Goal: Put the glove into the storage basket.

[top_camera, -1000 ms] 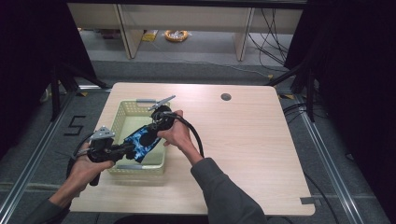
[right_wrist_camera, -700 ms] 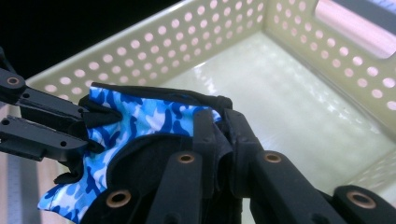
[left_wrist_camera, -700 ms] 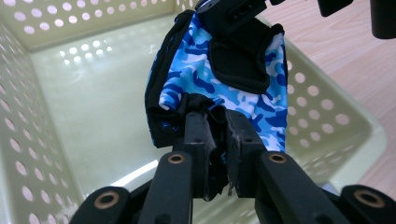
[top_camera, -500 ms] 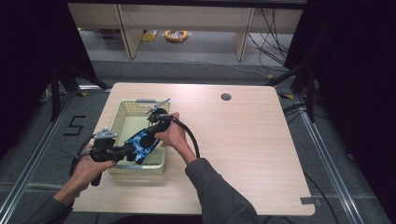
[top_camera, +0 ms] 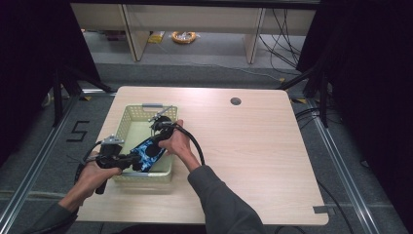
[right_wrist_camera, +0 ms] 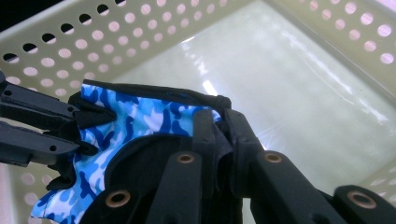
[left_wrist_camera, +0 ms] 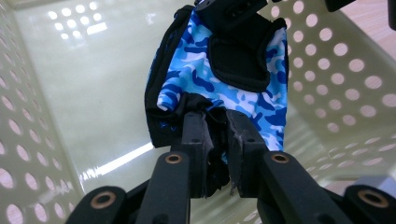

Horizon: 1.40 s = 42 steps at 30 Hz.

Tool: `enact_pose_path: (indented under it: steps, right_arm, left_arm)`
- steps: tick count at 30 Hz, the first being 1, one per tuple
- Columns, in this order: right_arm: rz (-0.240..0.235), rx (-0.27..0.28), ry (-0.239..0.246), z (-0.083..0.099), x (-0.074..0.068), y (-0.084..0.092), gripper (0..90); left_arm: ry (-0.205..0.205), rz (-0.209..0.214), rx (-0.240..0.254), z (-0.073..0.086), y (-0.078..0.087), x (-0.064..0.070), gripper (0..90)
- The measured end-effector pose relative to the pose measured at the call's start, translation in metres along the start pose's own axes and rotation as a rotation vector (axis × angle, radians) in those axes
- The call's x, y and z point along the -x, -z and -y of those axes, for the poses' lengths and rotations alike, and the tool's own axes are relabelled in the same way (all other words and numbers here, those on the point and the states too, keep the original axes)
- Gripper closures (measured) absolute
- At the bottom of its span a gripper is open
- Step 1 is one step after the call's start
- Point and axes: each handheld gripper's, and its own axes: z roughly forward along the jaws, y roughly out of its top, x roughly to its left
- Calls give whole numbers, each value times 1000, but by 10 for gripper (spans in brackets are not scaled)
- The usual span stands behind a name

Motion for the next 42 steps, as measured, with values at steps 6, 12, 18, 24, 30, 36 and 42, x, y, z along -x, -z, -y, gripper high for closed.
enact_pose_path:
  steps: [6,12,18,24,30,36,42]
  right_arm:
    - [20,-26,13,0,-3,-3,840]
    - [54,-58,49,-2,-6,-7,839]
    - [63,-61,53,-3,-6,-9,831]
    - [79,-64,71,-3,-9,-10,769]
    - [92,-55,60,-4,-10,-10,670]
    - [123,-49,53,-5,-8,-7,598]
    - [127,-5,26,-5,-2,4,581]
  left_arm:
    - [4,8,6,0,0,0,652]
    - [18,-2,57,-8,11,3,514]
    - [34,-2,92,-11,18,11,457]
    - [26,-6,103,-9,23,19,389]
    - [34,-2,102,-8,25,21,369]
    - [63,-1,129,-8,22,24,368]
    - [45,7,122,-9,25,26,368]
